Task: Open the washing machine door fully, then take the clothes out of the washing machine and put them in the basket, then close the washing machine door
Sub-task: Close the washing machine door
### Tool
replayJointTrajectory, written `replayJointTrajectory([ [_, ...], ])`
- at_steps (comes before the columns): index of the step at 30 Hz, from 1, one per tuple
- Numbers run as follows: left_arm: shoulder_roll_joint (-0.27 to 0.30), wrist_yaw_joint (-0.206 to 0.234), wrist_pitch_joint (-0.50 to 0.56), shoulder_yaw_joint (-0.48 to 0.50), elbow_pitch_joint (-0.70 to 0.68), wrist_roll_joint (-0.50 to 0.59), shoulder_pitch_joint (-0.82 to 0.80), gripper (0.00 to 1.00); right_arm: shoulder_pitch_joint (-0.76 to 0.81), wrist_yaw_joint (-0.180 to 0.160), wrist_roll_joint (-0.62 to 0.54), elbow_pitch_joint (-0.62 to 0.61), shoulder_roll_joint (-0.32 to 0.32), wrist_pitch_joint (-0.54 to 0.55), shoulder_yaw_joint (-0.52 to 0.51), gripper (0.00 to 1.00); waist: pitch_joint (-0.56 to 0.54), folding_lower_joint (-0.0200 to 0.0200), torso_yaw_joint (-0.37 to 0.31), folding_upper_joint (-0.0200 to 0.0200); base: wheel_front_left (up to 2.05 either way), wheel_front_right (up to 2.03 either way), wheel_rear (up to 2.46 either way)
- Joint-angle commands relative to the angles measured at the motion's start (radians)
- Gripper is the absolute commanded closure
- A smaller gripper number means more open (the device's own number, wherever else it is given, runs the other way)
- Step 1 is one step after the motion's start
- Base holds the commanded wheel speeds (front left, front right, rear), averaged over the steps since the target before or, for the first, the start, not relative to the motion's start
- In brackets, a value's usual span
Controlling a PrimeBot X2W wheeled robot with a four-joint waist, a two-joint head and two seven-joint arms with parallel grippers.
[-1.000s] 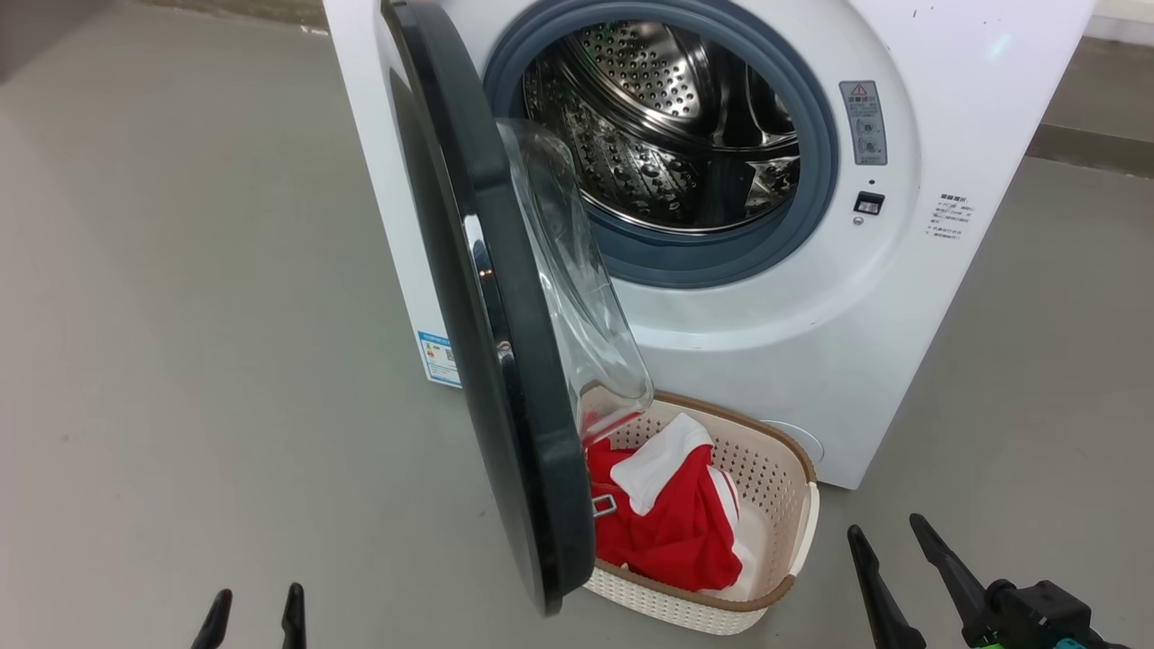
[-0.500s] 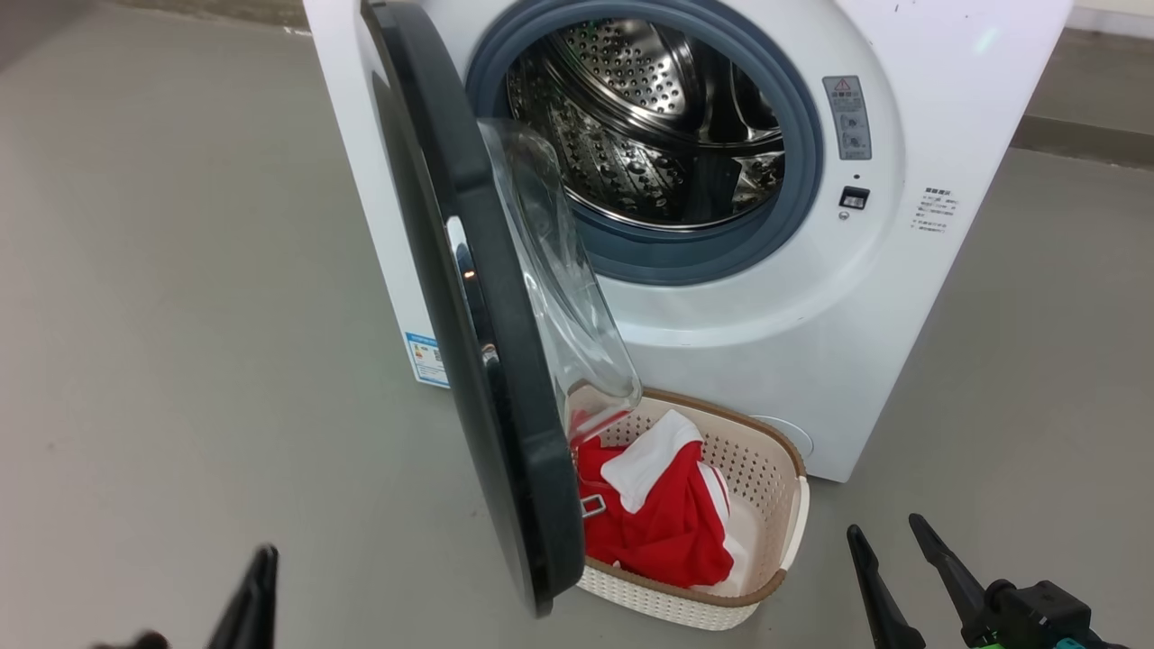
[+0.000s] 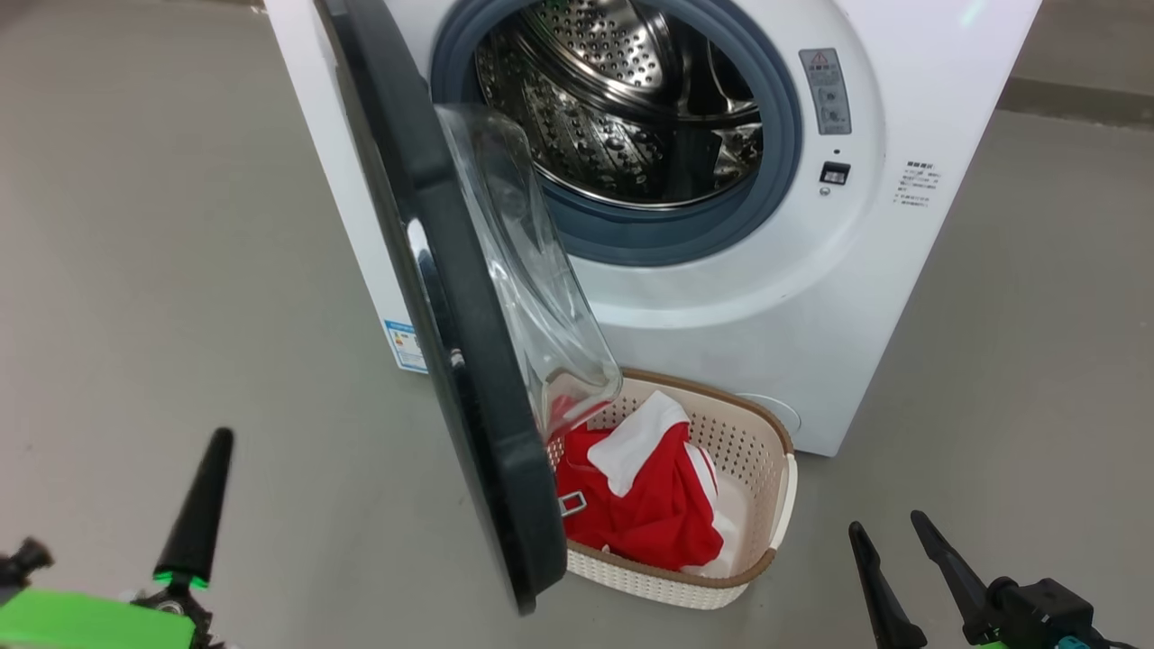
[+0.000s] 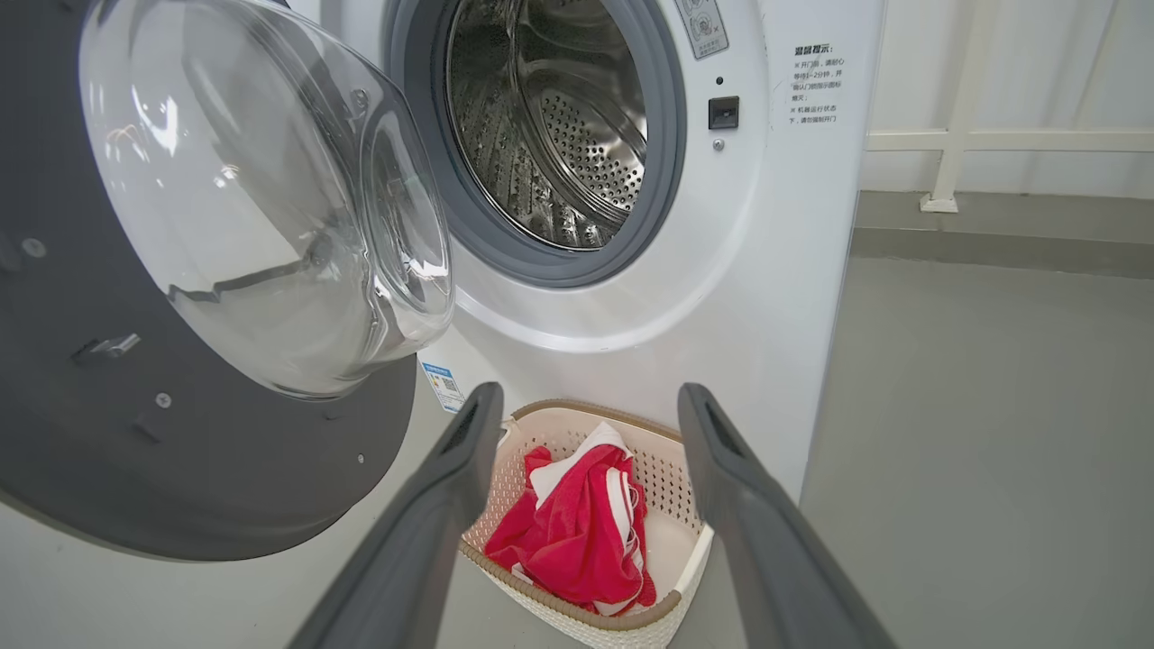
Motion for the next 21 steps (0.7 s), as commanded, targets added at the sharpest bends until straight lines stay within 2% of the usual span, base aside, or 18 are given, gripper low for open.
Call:
replayJointTrajectory([
  [1, 0.041, -0.006, 0.049, 0.03, -0.048, -0.061, -0.049, 1.0, -0.042, 0.006, 0.002, -0.028, -0.011, -0.006, 0.017, 0.0, 0.012, 0.0, -0.005, 0.0, 0.0, 0.0, 0.0],
  [4, 0.056, -0.006, 0.195, 0.016, -0.084, -0.171, -0.043, 1.0, -0.05, 0.006, 0.001, -0.03, -0.015, -0.006, 0.017, 0.0, 0.026, 0.0, -0.008, 0.0, 0.0, 0.0, 0.0],
  [6, 0.063, -0.006, 0.278, 0.015, -0.093, -0.201, -0.039, 1.0, -0.054, 0.006, 0.001, -0.031, -0.017, -0.006, 0.017, 0.0, 0.032, 0.0, -0.01, 0.0, 0.0, 0.0, 0.0],
  [11, 0.06, -0.006, 0.378, 0.014, -0.088, -0.186, -0.043, 1.0, -0.061, 0.006, 0.001, -0.033, -0.022, -0.006, 0.017, 0.0, 0.047, 0.0, -0.015, 0.0, 0.0, 0.0, 0.0],
  [21, -0.02, -0.006, 0.47, -0.003, -0.091, -0.124, -0.084, 1.0, -0.082, 0.006, 0.0, -0.034, -0.031, -0.006, 0.02, 0.0, 0.078, 0.0, -0.042, 0.0, 0.0, 0.0, 0.0],
])
